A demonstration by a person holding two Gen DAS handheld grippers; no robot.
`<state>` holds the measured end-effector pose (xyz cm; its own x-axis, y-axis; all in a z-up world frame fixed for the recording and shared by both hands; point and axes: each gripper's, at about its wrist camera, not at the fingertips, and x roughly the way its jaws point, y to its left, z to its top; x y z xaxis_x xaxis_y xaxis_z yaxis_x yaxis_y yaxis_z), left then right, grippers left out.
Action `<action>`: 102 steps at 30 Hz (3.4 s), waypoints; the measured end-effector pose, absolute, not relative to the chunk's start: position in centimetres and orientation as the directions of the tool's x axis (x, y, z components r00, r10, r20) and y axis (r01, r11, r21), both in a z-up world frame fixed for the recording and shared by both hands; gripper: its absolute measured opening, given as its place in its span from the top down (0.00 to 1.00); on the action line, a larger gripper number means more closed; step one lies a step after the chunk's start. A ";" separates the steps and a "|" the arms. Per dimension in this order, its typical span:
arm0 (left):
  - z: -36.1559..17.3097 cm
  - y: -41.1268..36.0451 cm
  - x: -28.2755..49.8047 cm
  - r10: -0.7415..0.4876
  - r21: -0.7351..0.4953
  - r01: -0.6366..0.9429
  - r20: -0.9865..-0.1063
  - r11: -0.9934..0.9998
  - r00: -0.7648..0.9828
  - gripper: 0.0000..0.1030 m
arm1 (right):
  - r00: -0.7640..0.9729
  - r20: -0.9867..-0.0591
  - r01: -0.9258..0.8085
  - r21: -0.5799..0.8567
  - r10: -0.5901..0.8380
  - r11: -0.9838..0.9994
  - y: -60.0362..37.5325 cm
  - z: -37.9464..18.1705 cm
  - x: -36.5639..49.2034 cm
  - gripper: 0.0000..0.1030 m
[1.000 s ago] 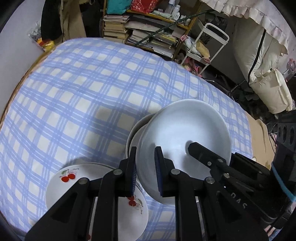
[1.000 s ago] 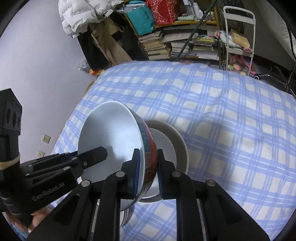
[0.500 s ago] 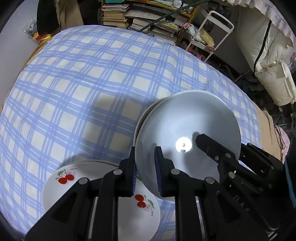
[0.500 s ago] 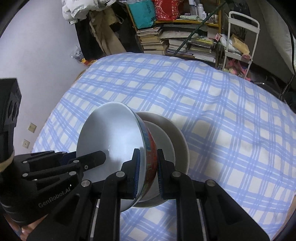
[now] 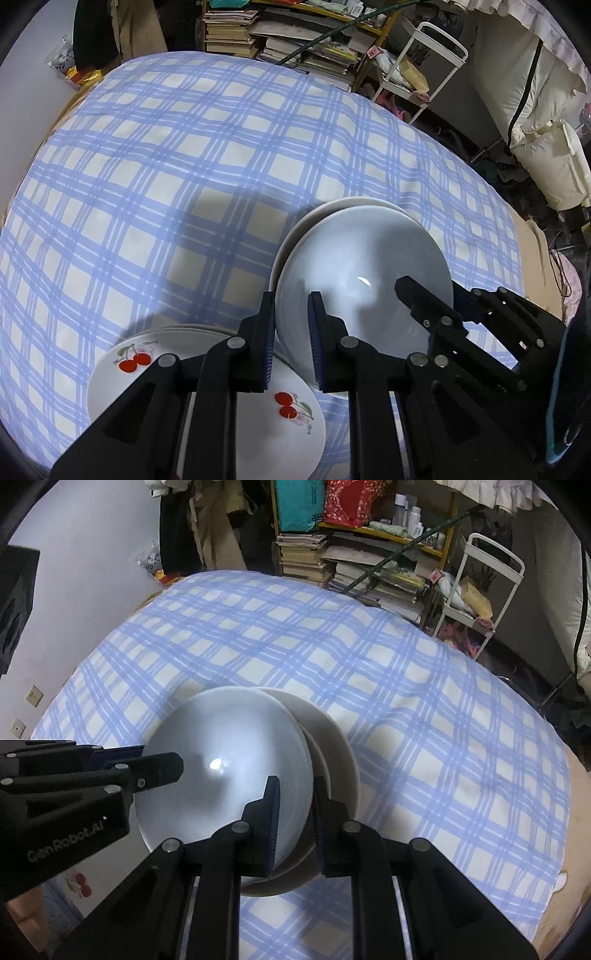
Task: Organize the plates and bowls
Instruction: 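Carry the red-patterned bowl with both grippers onto the stacked white bowls, then open both grippers and release the bowl stack, then grasp the rim of the bowl stack with both grippers and lift it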
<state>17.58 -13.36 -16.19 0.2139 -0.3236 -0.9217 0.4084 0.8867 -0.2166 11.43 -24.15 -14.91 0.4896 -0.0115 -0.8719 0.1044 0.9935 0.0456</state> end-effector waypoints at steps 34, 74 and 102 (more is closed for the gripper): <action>-14.7 -10.1 20.0 -0.211 -0.088 0.359 -0.925 0.929 0.317 0.28 | 0.540 -0.836 0.222 0.034 -0.094 0.974 -28.9 -12.0 8.9 0.00; -17.5 -11.3 20.1 -0.180 -0.093 0.371 -0.961 0.924 0.210 0.28 | 0.341 -0.937 0.339 0.045 -0.078 0.940 -31.4 -16.2 9.9 0.00; -18.4 -12.3 20.5 -0.129 -0.050 0.375 -0.974 0.926 0.189 0.31 | 0.293 -0.956 0.381 0.084 -0.034 0.921 -31.2 -16.3 10.1 0.17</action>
